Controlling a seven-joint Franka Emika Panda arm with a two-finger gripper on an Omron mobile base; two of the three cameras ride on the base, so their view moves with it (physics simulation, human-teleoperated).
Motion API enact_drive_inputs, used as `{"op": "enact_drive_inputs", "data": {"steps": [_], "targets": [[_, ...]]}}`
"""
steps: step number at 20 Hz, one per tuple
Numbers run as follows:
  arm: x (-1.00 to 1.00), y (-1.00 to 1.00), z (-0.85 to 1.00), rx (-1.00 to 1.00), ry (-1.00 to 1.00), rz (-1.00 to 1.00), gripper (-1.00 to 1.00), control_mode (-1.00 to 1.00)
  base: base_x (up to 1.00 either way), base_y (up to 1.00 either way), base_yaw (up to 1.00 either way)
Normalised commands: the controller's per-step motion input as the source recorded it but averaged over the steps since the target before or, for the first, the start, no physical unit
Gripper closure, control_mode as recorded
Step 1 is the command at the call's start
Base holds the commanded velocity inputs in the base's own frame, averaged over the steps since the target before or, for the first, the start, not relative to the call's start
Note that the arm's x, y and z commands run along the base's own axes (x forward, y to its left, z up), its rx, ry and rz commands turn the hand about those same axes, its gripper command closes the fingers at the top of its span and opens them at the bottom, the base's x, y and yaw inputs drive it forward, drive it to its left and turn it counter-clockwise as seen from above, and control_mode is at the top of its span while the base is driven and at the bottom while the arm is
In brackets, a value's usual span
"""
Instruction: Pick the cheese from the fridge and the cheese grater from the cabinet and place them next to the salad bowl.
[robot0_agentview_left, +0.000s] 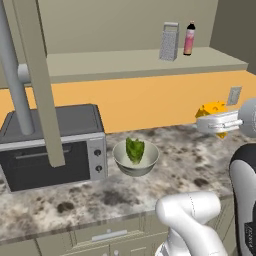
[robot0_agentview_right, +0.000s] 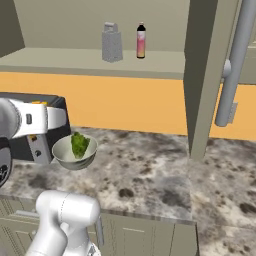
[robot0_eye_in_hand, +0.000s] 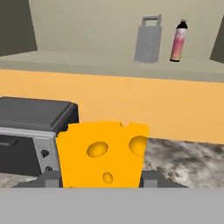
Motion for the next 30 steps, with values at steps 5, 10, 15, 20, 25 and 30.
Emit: {"op": "enact_drive_inputs", "data": {"steps": [5,10,15,20,25,30], "targets": [[0.07,-0.02,-0.02,0.00,0.13,0.00,1.00,-1.00,0.00,0.00,0.00],[0.09,-0.15,-0.19,0.00,0.11,-0.01,1.00,-1.00,0.00,0.00,0.00],[0.10,-0.21,-0.46,0.00,0.06,0.00,1.00,-1.00,0.00,0.00,0.00],[0.33,-0.09,-0.54,0.00,0.00,-0.01,1.00,-1.00,0.00,0.00,0.00],[0.37,-0.38,-0.42,0.00,0.06,-0.05,1.00,-1.00,0.00,0.00,0.00],[0.39,-0.49,-0.40,0.00,0.07,-0.07,1.00,-1.00,0.00,0.00,0.00]]}}
